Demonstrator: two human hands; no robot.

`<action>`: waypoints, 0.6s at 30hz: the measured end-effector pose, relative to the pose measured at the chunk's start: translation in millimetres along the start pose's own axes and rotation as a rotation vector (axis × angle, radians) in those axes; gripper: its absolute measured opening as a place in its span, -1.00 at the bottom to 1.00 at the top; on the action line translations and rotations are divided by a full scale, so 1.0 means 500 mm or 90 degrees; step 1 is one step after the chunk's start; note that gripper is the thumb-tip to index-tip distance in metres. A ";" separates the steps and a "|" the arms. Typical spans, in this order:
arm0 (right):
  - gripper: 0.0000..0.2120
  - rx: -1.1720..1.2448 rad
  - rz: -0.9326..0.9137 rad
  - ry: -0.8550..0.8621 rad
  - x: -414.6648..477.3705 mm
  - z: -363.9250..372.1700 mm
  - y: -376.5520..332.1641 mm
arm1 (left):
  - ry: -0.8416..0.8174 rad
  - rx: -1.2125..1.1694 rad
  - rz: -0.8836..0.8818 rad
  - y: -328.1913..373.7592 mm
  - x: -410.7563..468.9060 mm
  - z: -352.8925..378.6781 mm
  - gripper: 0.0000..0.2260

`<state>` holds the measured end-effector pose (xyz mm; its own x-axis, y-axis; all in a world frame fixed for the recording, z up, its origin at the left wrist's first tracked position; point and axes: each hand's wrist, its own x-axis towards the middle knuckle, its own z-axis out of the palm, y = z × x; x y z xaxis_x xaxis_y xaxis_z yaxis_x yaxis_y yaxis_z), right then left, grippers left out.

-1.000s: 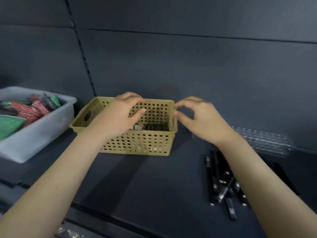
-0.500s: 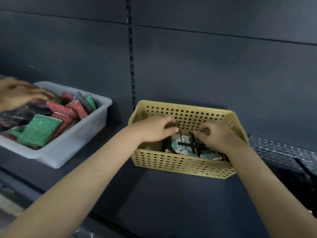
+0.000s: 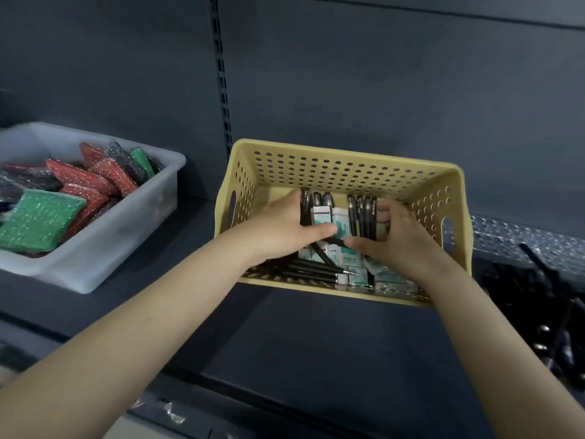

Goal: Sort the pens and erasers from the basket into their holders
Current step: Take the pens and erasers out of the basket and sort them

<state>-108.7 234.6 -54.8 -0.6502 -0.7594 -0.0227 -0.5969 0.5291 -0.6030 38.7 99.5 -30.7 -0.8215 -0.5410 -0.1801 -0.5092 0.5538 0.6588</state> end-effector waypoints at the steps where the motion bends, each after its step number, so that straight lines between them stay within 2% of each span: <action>1: -0.14 0.016 0.007 -0.005 0.000 0.004 0.000 | 0.021 -0.036 -0.020 0.005 0.006 0.006 -0.29; 3: -0.17 0.005 0.009 -0.007 -0.001 0.009 0.001 | 0.061 -0.065 -0.071 0.011 0.024 0.023 -0.26; 6: -0.35 -0.015 0.002 -0.037 -0.002 0.007 0.006 | 0.111 -0.022 -0.121 0.016 0.050 0.041 -0.31; 10: -0.25 0.001 0.025 -0.075 0.002 0.002 0.009 | 0.136 -0.013 -0.119 0.009 0.072 0.043 -0.41; 15: -0.57 0.053 0.067 -0.101 0.018 0.005 0.008 | 0.080 -0.097 -0.152 0.004 0.092 0.024 -0.38; 18: -0.35 0.040 0.072 -0.116 0.021 0.016 0.013 | 0.060 -0.084 -0.141 0.010 0.095 0.015 -0.39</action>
<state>-115.6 226.9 -65.3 -0.6126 -0.7550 -0.2337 -0.4902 0.5949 -0.6371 -4.6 81.4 -41.5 -0.6632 -0.6998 -0.2655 -0.6307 0.3316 0.7016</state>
